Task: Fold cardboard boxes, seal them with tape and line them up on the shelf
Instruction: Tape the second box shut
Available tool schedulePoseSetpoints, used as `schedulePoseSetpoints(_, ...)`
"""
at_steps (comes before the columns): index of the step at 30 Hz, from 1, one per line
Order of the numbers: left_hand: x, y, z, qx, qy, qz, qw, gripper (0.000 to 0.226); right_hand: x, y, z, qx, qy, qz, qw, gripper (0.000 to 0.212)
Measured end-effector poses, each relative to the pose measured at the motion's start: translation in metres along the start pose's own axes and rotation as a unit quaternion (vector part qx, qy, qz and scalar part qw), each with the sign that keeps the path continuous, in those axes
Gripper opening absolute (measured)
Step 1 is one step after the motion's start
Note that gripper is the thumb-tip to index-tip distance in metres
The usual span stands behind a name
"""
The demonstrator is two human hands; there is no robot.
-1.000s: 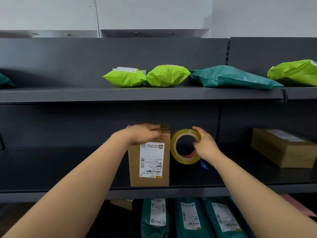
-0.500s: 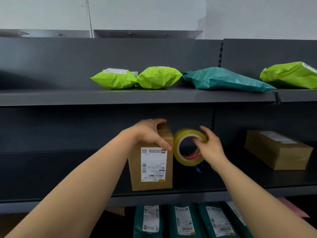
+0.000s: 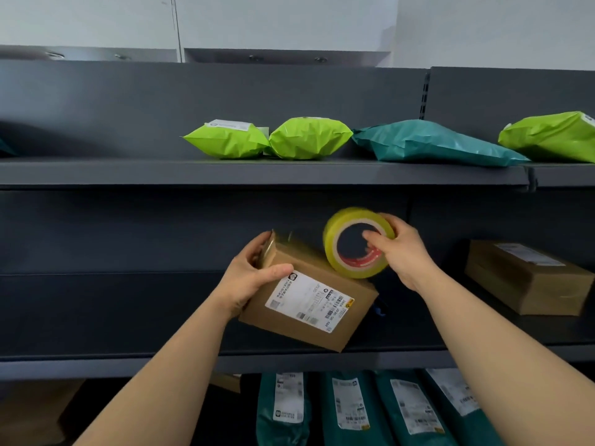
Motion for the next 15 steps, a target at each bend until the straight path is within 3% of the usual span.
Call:
schedulePoseSetpoints(11,0.024,0.005,-0.019,-0.011,-0.019,0.007,1.000,0.108,0.018,0.025,-0.002,0.061,-0.165,-0.075,0.981,0.046)
schedulePoseSetpoints(15,0.026,0.007,-0.021,0.029,0.010,-0.015,0.999,0.122,0.021,0.026,-0.004,0.079,-0.196,-0.077,0.974,0.046)
Point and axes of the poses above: each hand's wrist, its own y-axis towards the middle knuckle, its own z-axis out of the palm, x = y × z, the point moved 7 cm from there along y, towards the middle knuckle, and after that the axes turned 6 degrees about -x, right-handed, at the moved point
